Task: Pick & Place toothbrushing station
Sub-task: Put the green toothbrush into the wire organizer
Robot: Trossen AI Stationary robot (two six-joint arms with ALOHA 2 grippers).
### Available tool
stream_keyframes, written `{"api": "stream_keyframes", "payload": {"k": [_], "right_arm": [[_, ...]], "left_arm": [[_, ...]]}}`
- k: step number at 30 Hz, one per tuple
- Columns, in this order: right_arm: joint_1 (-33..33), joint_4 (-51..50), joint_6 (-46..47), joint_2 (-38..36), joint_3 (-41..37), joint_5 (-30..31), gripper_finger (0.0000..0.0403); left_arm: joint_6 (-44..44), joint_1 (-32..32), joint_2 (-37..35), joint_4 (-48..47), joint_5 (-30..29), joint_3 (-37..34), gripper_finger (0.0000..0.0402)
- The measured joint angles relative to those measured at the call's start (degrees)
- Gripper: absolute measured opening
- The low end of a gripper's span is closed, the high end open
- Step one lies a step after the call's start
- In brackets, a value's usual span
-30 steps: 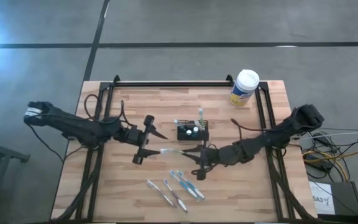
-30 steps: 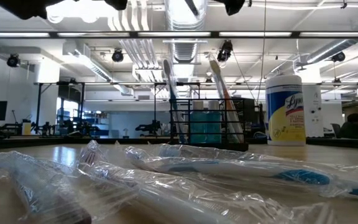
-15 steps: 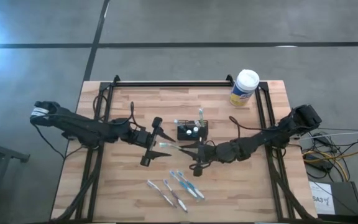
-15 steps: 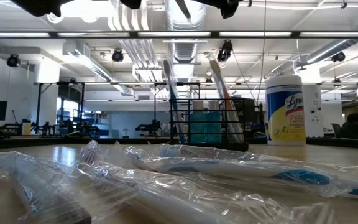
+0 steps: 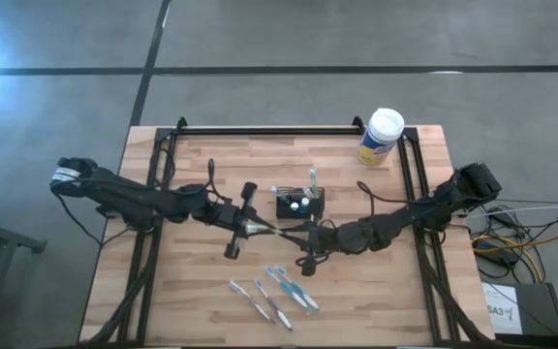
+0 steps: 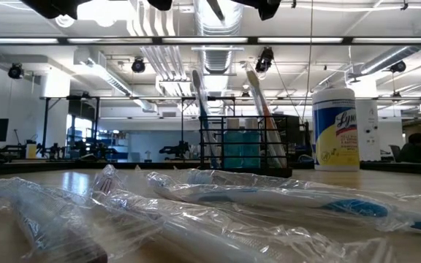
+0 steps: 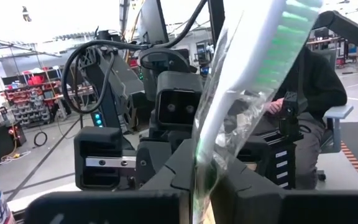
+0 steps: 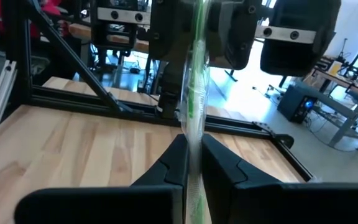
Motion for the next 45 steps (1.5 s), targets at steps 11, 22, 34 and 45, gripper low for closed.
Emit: {"api": "stream_keyframes", "payload": {"k": [11,22,34,45], "right_arm": [[0.1,-2.5,2.1,-2.7,0.0,0.9,0.0103],[2.8,-19.1,5.7,-15.7,-0.8,0.8,0.0110],[1.5,-9.4,5.9,-36.2,-23.6,0.4,0.0011],[-4.1,8.5,6.0,-43.9,-39.0,-8.8,0.0008]], "left_arm": [[-0.7,-0.1,-13.5,-14.8,-1.9,0.0,0.0024],[-2.8,-0.2,-31.1,-30.7,-13.7,-7.5,0.0024],[-6.2,0.7,-29.4,-12.6,-14.7,-22.1,0.0024],[-2.5,6.0,-12.1,-9.9,-11.6,-11.9,0.0024]]}}
